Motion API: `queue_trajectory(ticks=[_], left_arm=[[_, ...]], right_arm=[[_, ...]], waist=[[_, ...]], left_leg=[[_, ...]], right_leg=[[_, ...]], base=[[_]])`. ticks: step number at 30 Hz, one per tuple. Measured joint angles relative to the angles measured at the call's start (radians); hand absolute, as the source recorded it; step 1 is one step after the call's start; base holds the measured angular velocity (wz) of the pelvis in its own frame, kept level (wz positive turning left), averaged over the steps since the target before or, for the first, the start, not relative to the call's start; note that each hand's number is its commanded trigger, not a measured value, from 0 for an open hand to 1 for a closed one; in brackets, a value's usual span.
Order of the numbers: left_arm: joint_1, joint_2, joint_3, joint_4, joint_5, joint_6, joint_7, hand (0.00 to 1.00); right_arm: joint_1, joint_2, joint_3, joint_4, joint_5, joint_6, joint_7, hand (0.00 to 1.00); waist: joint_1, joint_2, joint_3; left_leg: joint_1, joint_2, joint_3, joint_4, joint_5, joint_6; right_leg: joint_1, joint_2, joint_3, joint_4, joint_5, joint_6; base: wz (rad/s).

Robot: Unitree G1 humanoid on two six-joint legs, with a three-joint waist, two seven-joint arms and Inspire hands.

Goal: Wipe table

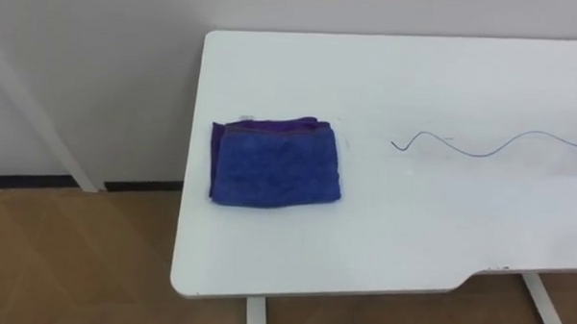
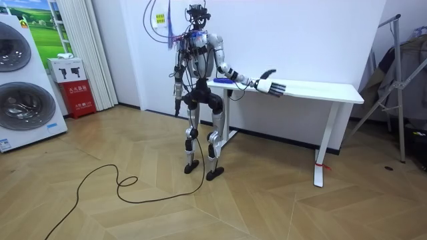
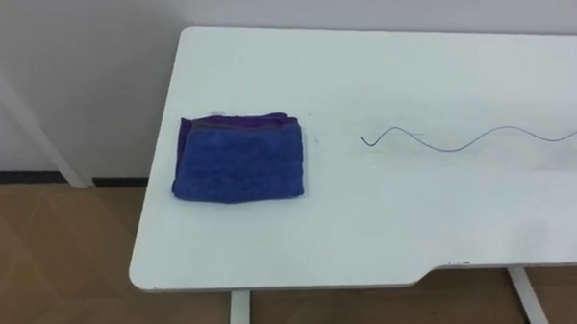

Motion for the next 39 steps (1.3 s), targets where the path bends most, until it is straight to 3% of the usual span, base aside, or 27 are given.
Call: queue_trajectory(ticks=[3,5,12,16,21,25,29,32,39], left_arm=[[0.002,0.002,-0.018,-0.004,0.001,0.0,0.0,0.0],[0.002,0.001,-0.032,-0.005,0.001,0.0,0.0,0.0],[0.005,-0.001,-0.047,-0.003,0.019,0.0,-0.003,0.0],[0.005,-0.001,-0.046,-0.002,0.031,-0.003,-0.013,0.0],[-0.002,-0.001,-0.048,-0.002,0.035,-0.01,-0.013,0.0],[-0.003,0.002,-0.049,-0.003,0.035,-0.01,-0.014,0.0],[-0.003,0.011,-0.065,-0.003,0.037,-0.01,-0.019,0.0],[-0.013,0.02,-0.066,-0.003,0.039,-0.013,-0.031,0.0],[-0.019,0.037,-0.11,-0.003,0.04,-0.017,-0.032,0.0]], right_arm=[[0.019,-0.004,0.057,-0.171,-0.124,-0.013,-0.014,0.0],[0.007,-0.007,0.074,-0.21,-0.189,-0.029,-0.016,0.0],[0.005,-0.008,0.151,-0.382,-0.387,-0.033,0.001,0.0],[-0.001,-0.039,0.167,-0.462,-0.461,-0.044,0.033,0.0],[-0.014,-0.055,0.206,-0.525,-0.513,-0.043,0.072,0.0],[-0.026,-0.099,0.274,-0.578,-0.618,-0.042,0.143,0.0],[-0.041,-0.106,0.318,-0.611,-0.718,-0.042,0.215,0.0],[-0.053,-0.107,0.328,-0.614,-0.771,-0.042,0.263,0.0],[-0.065,-0.126,0.427,-0.618,-0.83,-0.041,0.365,0.0]], waist=[[0.019,0.002,-0.0028],[0.028,0.0,-0.0022],[0.053,-0.002,0.0005],[0.055,0.0,0.0015],[0.068,-0.007,0.0043],[0.081,-0.019,0.0022],[0.087,-0.031,0.0014],[0.104,-0.043,0.0065],[0.108,-0.046,0.0062]], left_leg=[[0.005,0.002,0.001,0.0,0.0,0.0],[0.009,0.003,0.001,0.0,0.0,0.0],[0.011,0.004,-0.001,-0.001,0.0,0.0],[0.011,0.003,-0.001,-0.002,0.0,0.0],[0.008,0.003,-0.003,-0.003,0.0,0.0],[0.009,0.004,-0.004,-0.004,0.0,0.0],[0.009,0.004,-0.005,-0.003,0.0,0.0],[0.009,0.004,-0.004,-0.003,0.0,0.0],[0.006,0.005,-0.015,-0.003,0.0,0.0]], right_leg=[[0.003,0.002,-0.002,0.0,0.0,-0.001],[0.004,0.002,-0.002,0.004,0.0,-0.001],[0.005,0.002,-0.002,0.011,0.001,-0.001],[0.005,0.002,-0.002,0.011,0.001,-0.001],[0.003,0.002,-0.005,0.011,0.001,-0.001],[0.003,0.003,-0.004,0.01,0.001,-0.001],[0.005,0.003,-0.002,0.009,0.001,-0.001],[0.005,0.003,-0.002,0.008,0.001,-0.001],[0.007,0.003,-0.013,0.009,0.001,-0.001]], base=[[0.0],[0.0],[0.0],[0.0],[0.0],[0.0],[0.0],[0.0],[0.03]])
